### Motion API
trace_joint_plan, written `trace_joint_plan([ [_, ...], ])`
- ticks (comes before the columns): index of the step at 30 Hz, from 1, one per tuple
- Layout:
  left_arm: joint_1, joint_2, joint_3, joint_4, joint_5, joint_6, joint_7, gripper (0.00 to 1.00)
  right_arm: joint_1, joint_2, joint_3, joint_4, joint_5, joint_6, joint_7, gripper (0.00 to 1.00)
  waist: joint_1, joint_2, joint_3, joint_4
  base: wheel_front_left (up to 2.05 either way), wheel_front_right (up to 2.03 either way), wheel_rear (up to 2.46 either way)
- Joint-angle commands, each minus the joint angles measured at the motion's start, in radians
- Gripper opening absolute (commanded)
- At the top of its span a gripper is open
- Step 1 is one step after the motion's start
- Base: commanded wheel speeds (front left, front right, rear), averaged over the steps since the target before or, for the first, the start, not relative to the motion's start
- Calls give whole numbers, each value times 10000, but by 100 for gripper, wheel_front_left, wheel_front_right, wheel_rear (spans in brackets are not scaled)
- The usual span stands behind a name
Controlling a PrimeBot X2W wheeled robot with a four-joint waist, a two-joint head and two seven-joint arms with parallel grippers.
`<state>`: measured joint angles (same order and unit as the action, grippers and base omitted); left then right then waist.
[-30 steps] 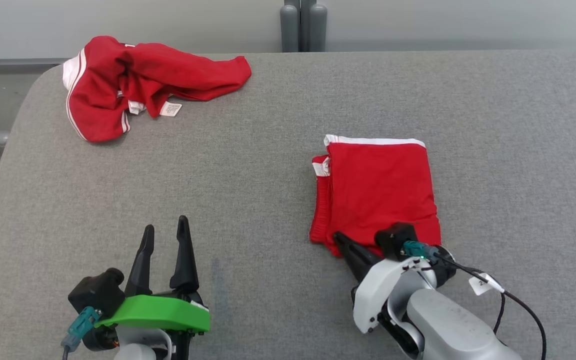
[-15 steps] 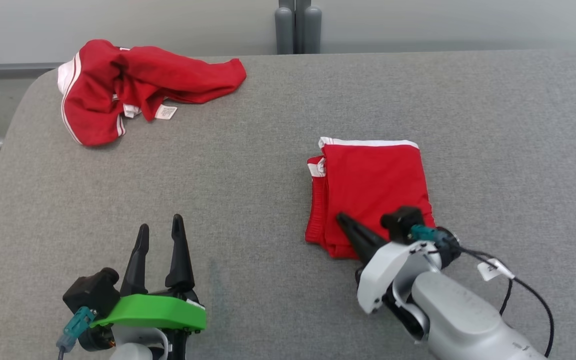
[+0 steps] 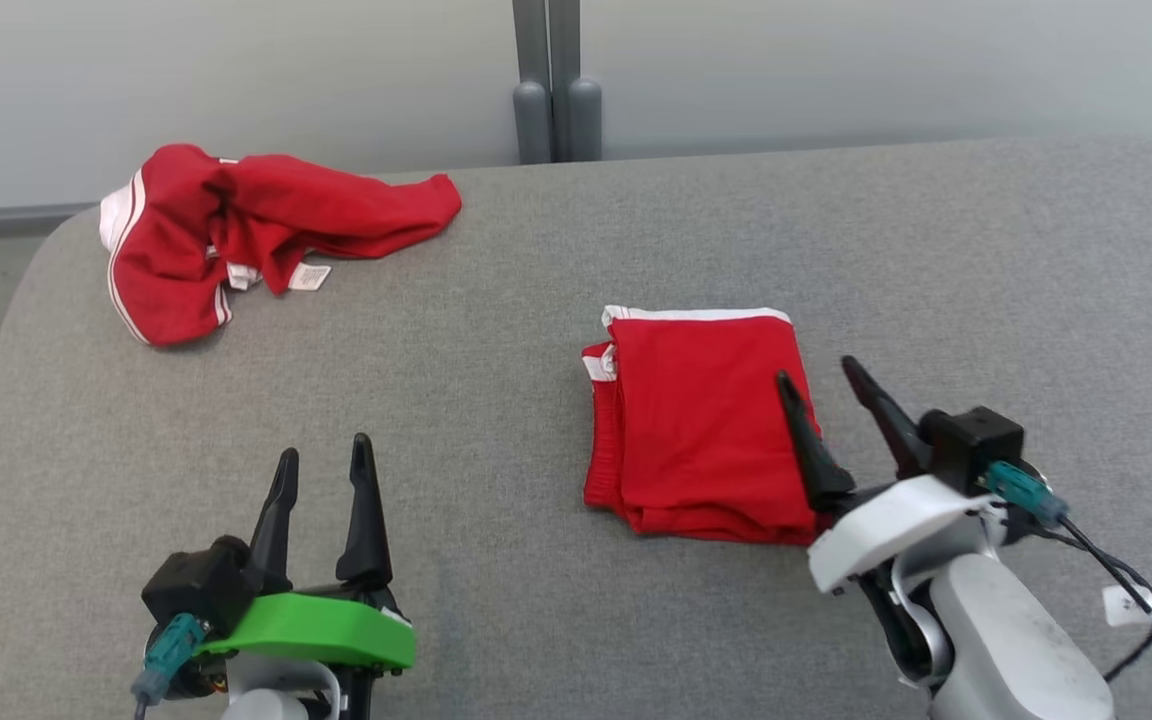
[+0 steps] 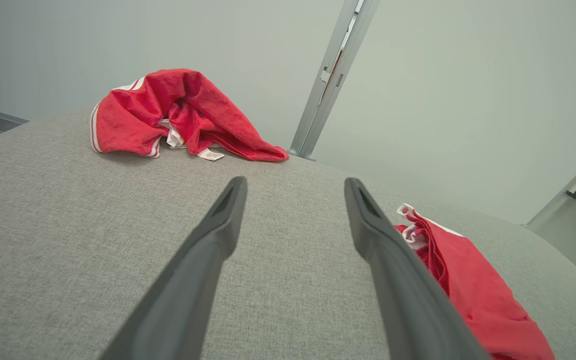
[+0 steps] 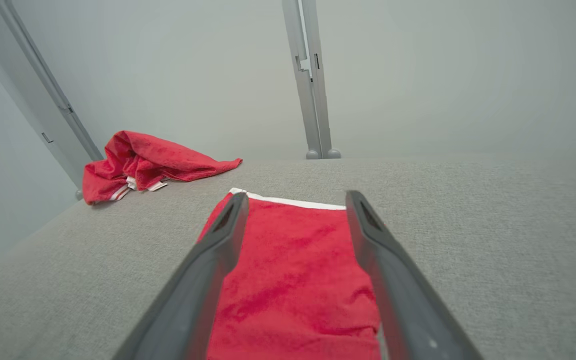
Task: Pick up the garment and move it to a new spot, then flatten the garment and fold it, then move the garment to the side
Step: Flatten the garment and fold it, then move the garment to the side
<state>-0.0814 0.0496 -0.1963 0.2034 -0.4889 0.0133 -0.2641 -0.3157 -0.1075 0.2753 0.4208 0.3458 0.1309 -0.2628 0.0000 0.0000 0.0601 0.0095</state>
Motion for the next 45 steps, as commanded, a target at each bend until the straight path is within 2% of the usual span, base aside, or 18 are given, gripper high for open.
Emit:
trace_joint_plan([
  [1, 162, 21, 6, 29, 191, -15, -3, 100, 339, 33, -307, -221, -238, -3, -27, 100, 0, 0, -246, -123, 0, 0, 0],
  [7, 802, 20, -90, -22, 545, 72, -3, 100, 1382, 269, -1490, -965, -665, -3, -28, 100, 0, 0, -574, -142, 0, 0, 0],
  [11, 1163, 21, 2, -79, 776, 146, -3, 100, 1832, 395, -1880, -1250, -806, -3, -28, 100, 0, 0, -654, -173, 0, 0, 0],
  [32, 1216, 20, 67, -208, 1110, 205, -3, 100, 1760, 489, -2183, -994, -1124, -3, 24, 100, 0, 0, -501, -82, 0, 0, 0],
  [37, 951, 20, 93, -253, 1094, 195, -3, 100, 985, 350, -2420, -361, -1222, -3, 883, 100, 0, 0, -85, 51, 0, 0, 0],
  [45, 471, 20, 68, -237, 1057, 123, -3, 100, -1033, 45, -1829, 1445, -617, -3, 2825, 100, 0, 0, 787, 332, 0, 0, 0],
])
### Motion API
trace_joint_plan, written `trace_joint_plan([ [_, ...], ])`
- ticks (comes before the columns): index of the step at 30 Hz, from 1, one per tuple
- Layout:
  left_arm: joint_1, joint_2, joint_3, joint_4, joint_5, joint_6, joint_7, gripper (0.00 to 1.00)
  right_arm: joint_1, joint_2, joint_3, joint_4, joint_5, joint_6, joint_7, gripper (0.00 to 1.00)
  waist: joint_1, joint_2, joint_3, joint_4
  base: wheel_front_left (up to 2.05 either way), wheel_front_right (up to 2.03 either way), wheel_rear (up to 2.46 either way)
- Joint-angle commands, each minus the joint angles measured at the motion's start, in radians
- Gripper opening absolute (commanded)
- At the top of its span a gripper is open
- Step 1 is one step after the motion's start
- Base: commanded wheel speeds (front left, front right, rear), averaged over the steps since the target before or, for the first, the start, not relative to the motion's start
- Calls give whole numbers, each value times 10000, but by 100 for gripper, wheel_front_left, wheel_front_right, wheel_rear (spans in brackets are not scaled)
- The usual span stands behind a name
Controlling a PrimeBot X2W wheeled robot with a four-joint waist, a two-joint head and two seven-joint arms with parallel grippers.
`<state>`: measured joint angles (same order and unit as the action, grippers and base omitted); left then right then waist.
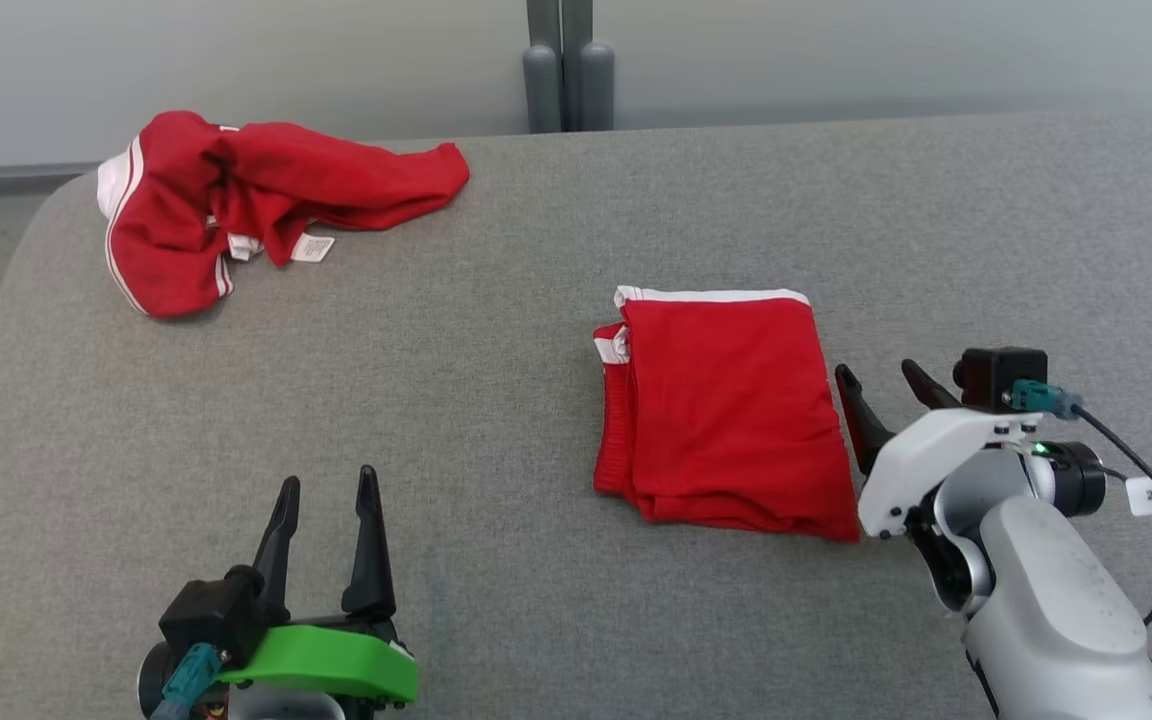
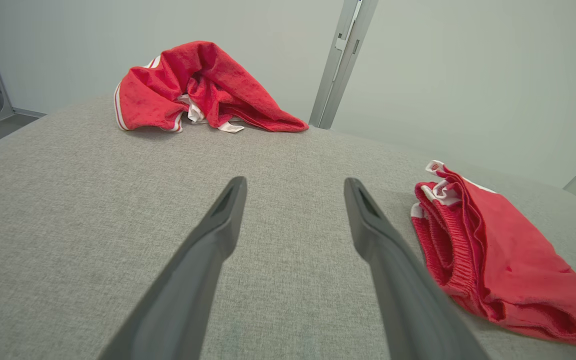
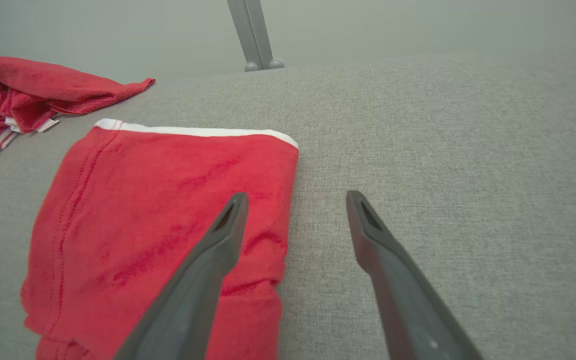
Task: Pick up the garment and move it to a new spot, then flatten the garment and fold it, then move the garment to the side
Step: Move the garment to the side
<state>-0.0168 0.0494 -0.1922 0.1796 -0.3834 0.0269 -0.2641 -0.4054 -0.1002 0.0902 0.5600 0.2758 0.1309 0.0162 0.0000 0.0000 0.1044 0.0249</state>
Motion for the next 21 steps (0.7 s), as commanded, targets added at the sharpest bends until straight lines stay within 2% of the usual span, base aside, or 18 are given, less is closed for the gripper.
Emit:
trace_joint_plan([
  [1, -223, 22, 25, 9, -5, -20, -3, 100, -338, -25, 100, 281, 161, -3, 150, 100, 0, 0, 436, 203, 0, 0, 0],
  [7, -527, 22, 1, 81, -41, -76, -3, 100, -1458, -49, 596, 1953, 543, -3, 619, 100, 0, 0, 838, 352, 0, 0, 0],
  [13, -669, 22, 12, 153, -54, -73, -3, 100, -2119, -6, 928, 3320, 832, -2, 608, 100, 0, 0, 957, 439, 0, 0, 0],
  [14, -676, 22, 20, 161, -56, -65, -3, 100, -2172, 10, 1004, 3481, 905, -2, 561, 93, 0, 0, 961, 441, 0, 0, 0],
  [15, -679, 22, 27, 162, -56, -56, -3, 100, -2221, 27, 1072, 3600, 979, -2, 547, 57, 0, 0, 963, 436, 0, 0, 0],
  [17, -674, 22, 65, 156, -41, -27, -3, 100, -2324, 45, 1241, 3825, 1161, -3, 463, 29, 0, 0, 972, 404, 0, 0, 0],
  [18, -664, 22, 86, 145, -28, -22, -3, 100, -2369, 36, 1322, 3883, 1227, -2, 429, 27, 0, 0, 977, 378, 0, 0, 0],
  [19, -654, 22, 98, 127, -7, -15, -3, 100, -2435, 11, 1413, 3942, 1305, -3, 395, 7, 0, 0, 987, 335, 0, 0, 0],
  [20, -653, 22, 104, 109, 16, -13, -3, 100, -2496, -17, 1479, 3968, 1372, -3, 347, 0, 0, 0, 1003, 292, 0, 0, 0],
  [21, -659, 22, 105, 97, 40, -14, -3, 100, -2558, -61, 1540, 3982, 1434, -9, 274, 0, 0, 0, 1021, 245, 0, 0, 0],
])
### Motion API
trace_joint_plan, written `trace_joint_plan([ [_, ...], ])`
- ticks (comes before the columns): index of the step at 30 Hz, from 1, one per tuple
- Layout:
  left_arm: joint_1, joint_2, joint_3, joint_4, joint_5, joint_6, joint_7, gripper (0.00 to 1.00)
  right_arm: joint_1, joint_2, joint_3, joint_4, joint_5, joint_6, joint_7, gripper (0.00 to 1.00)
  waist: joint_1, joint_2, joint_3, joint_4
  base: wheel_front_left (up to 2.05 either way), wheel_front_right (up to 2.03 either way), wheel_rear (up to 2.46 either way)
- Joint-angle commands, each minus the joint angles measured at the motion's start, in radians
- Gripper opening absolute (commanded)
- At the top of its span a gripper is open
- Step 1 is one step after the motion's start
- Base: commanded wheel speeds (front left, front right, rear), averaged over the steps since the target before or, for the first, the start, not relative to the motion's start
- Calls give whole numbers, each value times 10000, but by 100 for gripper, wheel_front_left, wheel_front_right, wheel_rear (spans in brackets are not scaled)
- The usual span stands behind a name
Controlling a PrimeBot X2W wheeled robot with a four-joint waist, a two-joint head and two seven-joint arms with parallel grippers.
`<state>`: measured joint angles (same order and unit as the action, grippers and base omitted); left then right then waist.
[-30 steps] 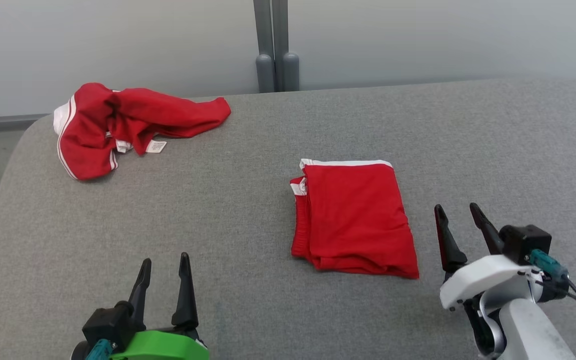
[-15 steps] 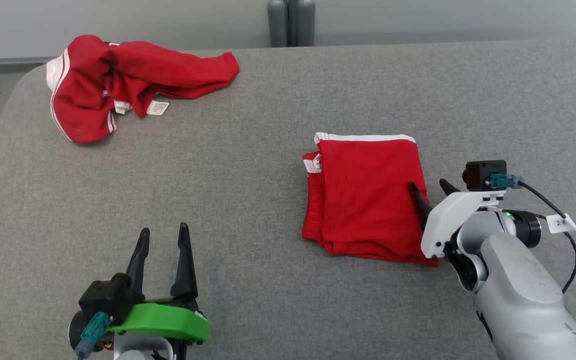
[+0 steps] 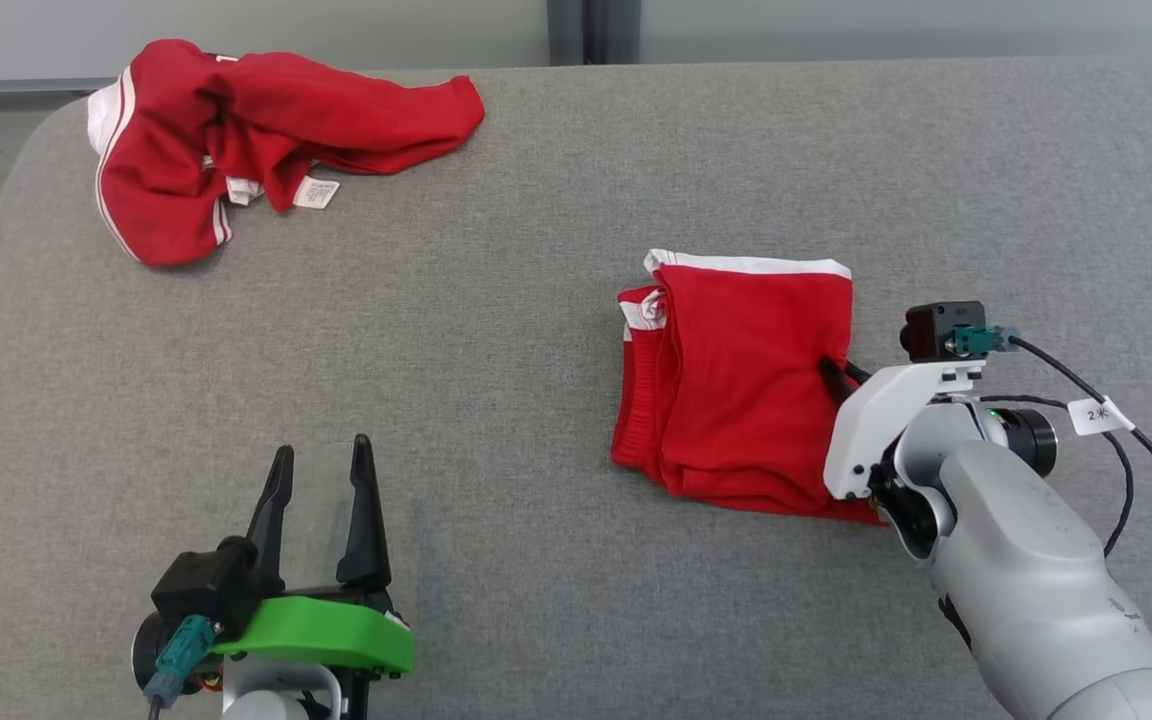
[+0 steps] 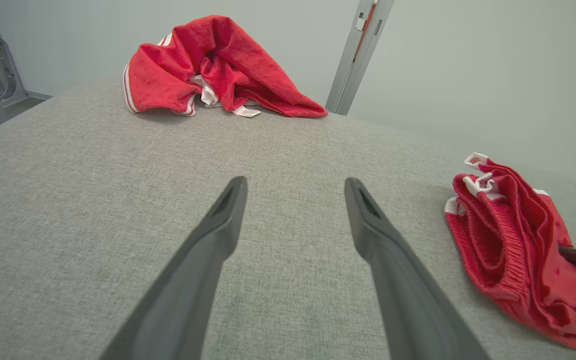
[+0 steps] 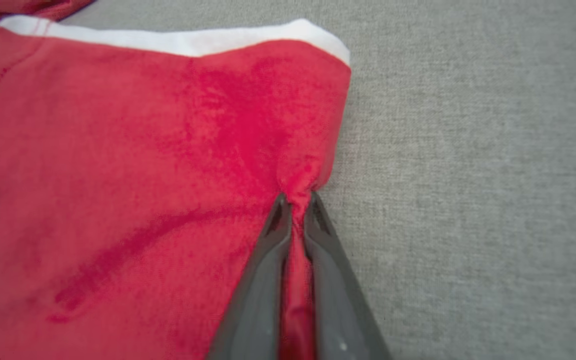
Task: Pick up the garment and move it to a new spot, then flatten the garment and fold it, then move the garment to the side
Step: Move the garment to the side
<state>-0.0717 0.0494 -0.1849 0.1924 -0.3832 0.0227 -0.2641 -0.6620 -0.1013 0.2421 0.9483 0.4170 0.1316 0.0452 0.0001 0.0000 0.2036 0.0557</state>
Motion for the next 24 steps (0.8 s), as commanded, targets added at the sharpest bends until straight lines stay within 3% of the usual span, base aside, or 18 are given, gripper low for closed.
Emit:
trace_joint_plan([
  [1, -132, 22, 43, -46, 67, 18, -3, 100, -91, -115, 97, 112, 83, -19, -104, 0, -1, 0, 62, -131, 0, 0, 0],
  [9, -419, 22, 151, -164, 355, -114, -3, 100, -747, -540, 581, 52, 436, -17, -909, 0, -1, 0, 452, -976, 0, 0, 0],
  [18, -879, 74, 212, -297, 712, -302, -3, 100, -1599, -1193, 610, 247, 574, -17, -1584, 0, -1, 0, 1171, -2683, 0, 0, 0],
  [24, -1212, 272, 79, -252, 948, -406, 15, 100, -2105, -1133, 538, 518, 622, -17, -2019, 0, -1, 0, 1633, -3741, 0, 0, 0],
])
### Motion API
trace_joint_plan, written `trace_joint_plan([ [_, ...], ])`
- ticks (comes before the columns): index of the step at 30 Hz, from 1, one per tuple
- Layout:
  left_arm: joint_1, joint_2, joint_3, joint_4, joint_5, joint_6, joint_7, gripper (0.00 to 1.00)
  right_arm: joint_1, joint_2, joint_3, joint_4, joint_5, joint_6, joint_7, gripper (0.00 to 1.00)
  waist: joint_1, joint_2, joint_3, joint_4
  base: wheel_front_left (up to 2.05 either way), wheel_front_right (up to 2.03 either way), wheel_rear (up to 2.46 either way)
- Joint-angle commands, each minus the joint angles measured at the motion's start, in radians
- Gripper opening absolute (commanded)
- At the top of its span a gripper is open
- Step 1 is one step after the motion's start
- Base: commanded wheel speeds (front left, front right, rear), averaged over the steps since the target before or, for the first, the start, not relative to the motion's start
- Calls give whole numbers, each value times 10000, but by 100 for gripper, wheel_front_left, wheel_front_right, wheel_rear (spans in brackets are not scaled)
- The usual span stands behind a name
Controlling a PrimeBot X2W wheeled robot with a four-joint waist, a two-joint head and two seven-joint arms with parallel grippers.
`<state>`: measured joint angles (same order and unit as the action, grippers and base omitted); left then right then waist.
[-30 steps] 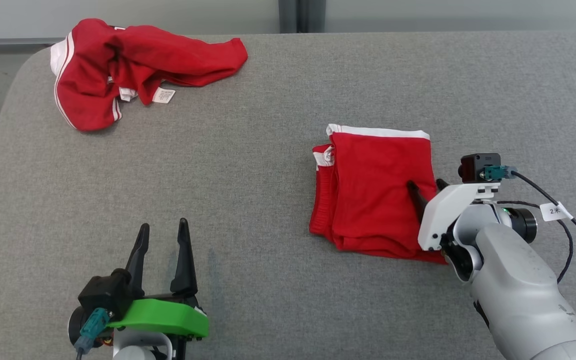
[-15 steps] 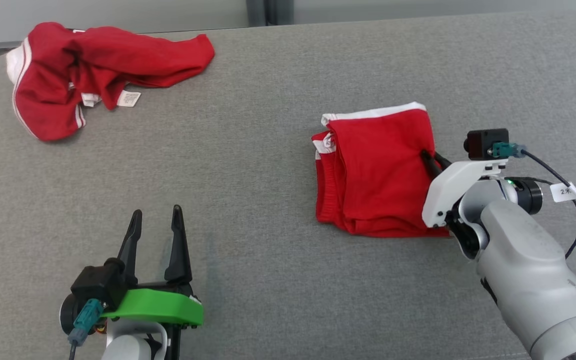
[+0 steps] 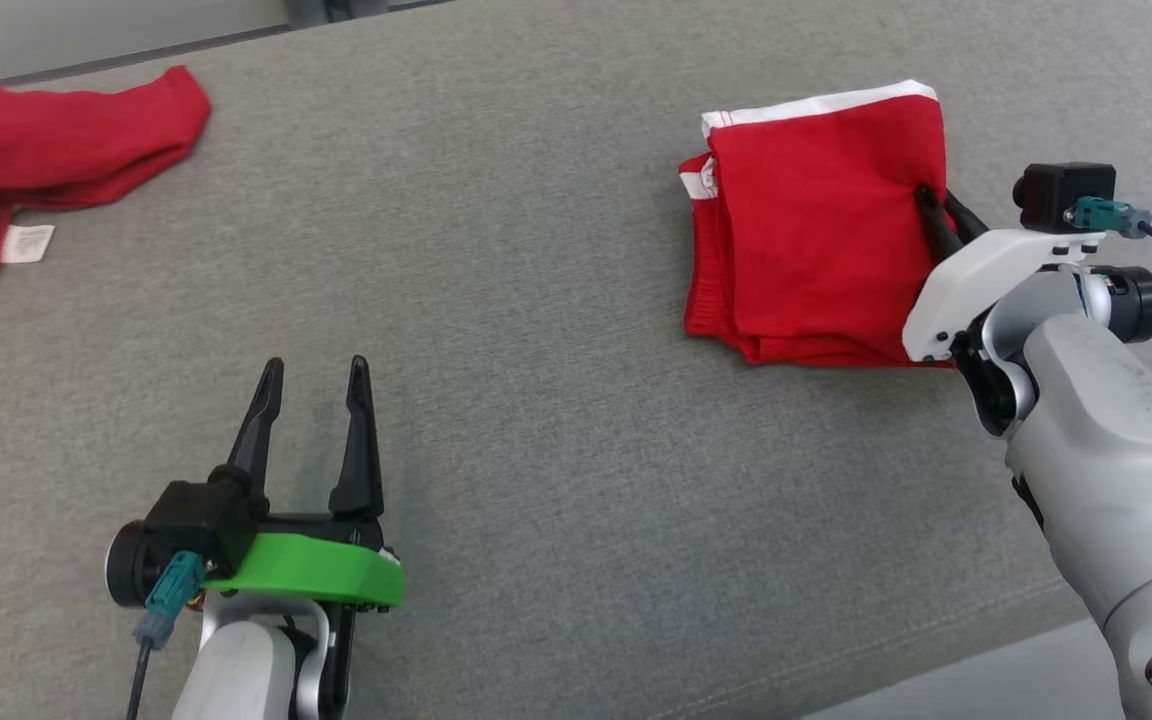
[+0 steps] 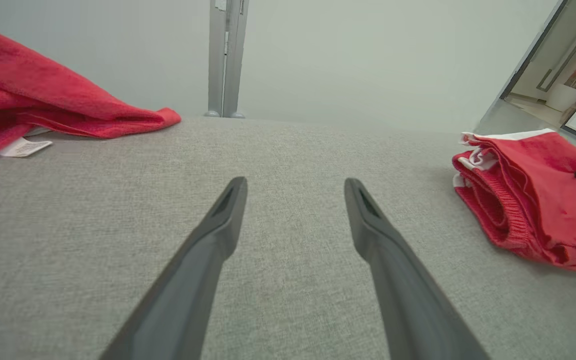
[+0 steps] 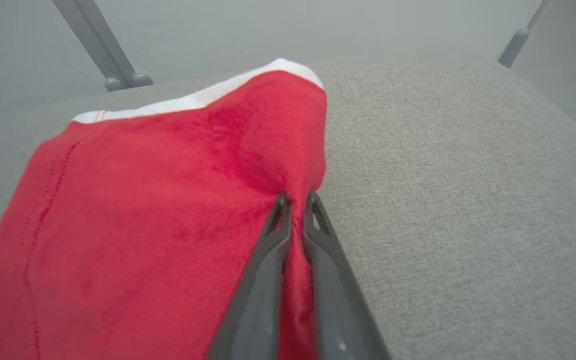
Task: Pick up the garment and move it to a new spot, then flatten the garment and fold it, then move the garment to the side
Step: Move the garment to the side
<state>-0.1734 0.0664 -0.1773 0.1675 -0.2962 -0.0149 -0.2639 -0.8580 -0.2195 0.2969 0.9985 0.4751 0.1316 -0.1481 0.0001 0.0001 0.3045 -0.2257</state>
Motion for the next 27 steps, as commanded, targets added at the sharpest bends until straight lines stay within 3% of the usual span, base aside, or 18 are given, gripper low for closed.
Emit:
trace_joint_plan([
  [1, -249, 127, -11, 2, 116, -35, 39, 100, -207, 85, -12, 64, 54, -17, -146, 0, -1, -1, 672, -1035, 0, 0, 0],
  [7, -454, 254, -128, -67, 215, -43, 149, 100, -490, 321, 130, 476, -68, -17, -501, 0, -1, -1, 835, -1389, 0, 0, 0],
  [14, -488, 322, -123, -209, 155, 48, 197, 100, -1148, 245, 195, 1027, -378, -17, -878, 0, -1, -1, 908, -1086, 0, 0, 0],
  [21, -412, 388, -84, -303, 155, 167, 144, 100, -1944, -396, -19, 1655, -789, -17, -1100, 0, -1, -1, 998, -346, 0, 0, 0],
  [27, -339, 516, -86, -423, 229, 229, 137, 100, -2505, -1460, -15, 2171, -1414, -17, -1154, 0, -1, -1, 1229, 285, 0, 0, 0],
])
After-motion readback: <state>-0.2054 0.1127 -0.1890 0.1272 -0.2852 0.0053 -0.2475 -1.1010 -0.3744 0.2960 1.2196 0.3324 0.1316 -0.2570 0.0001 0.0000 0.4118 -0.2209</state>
